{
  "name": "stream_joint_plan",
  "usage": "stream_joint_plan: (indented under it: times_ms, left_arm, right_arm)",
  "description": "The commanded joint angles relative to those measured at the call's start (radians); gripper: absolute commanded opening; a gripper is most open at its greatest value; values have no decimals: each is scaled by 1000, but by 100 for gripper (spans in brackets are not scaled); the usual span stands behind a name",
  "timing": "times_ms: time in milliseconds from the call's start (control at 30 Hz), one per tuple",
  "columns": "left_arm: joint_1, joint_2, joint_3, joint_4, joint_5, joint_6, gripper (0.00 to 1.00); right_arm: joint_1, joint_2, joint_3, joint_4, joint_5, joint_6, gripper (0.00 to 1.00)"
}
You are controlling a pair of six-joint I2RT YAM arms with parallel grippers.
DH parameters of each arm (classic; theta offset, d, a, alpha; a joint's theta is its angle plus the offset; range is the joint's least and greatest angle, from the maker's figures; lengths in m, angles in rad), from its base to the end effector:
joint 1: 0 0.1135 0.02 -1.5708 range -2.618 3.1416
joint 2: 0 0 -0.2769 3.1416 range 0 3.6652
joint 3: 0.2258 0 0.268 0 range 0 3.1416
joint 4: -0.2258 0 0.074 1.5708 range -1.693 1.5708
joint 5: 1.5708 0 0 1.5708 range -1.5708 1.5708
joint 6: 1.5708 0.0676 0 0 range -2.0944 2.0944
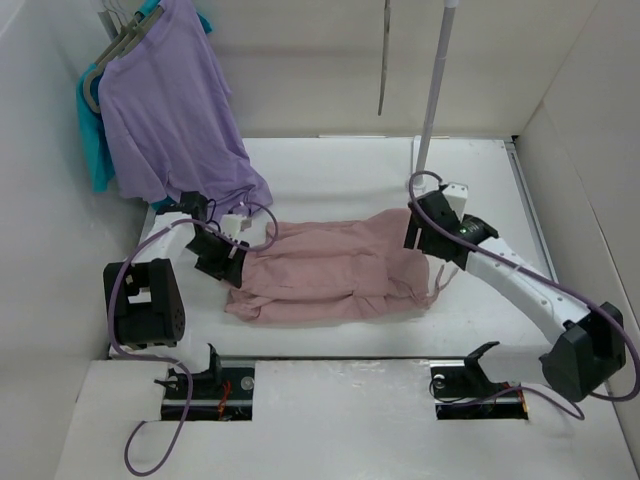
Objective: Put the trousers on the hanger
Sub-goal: Fold the trousers at the center of the board.
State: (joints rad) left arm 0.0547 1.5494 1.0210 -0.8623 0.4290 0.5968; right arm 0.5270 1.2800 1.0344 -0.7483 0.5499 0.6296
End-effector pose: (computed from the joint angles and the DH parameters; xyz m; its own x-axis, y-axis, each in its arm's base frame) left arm 0.2953 -0.0120 0.1772 -0.7987 0.4681 -0.3782 0.5725 0.7846 -0.2378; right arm 0.2601 0.1105 0.2631 -0.6929 0.1776 -0.6988 0.2791 0.9597 -0.0329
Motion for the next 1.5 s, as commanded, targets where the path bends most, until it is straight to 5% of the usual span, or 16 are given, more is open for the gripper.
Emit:
stream_joint_plan:
  times_ms: [0,167,267,433,500,733,933,1133,1333,1467]
  left_arm:
    - [-12,-14,-4,-11,13,-3,61]
    - [-12,-5,5,-11,22,-3,61]
    - [-12,-5,28,-11,31,-3,60]
    - [-21,-5,48,-29,40,-3,34]
    - [-21,-5,48,-40,40,-3,23]
    - [-21,-5,57,-49,50,-3,9]
    - [-21,-14,68,-60,50,-3,4]
    - [-21,-23,68,-60,50,-3,3]
    - [-21,-23,77,-69,50,-3,0]
    - [-21,-23,77,-69,50,-3,0]
  right_arm:
    - [63,11,71,-85,65,10,87]
    - [289,61,96,22,13,-223,79]
    - [438,119,87,151,-224,-387,70]
    - [588,263,159,178,-298,-458,54]
    - [613,329,184,178,-298,-470,56]
    - [631,473,259,219,-251,-475,62]
    - [631,542,320,201,-116,-465,52]
    - [631,554,342,211,-134,-508,74]
    - [640,613,363,179,-114,-542,74]
    - [640,622,343,188,-90,-554,57]
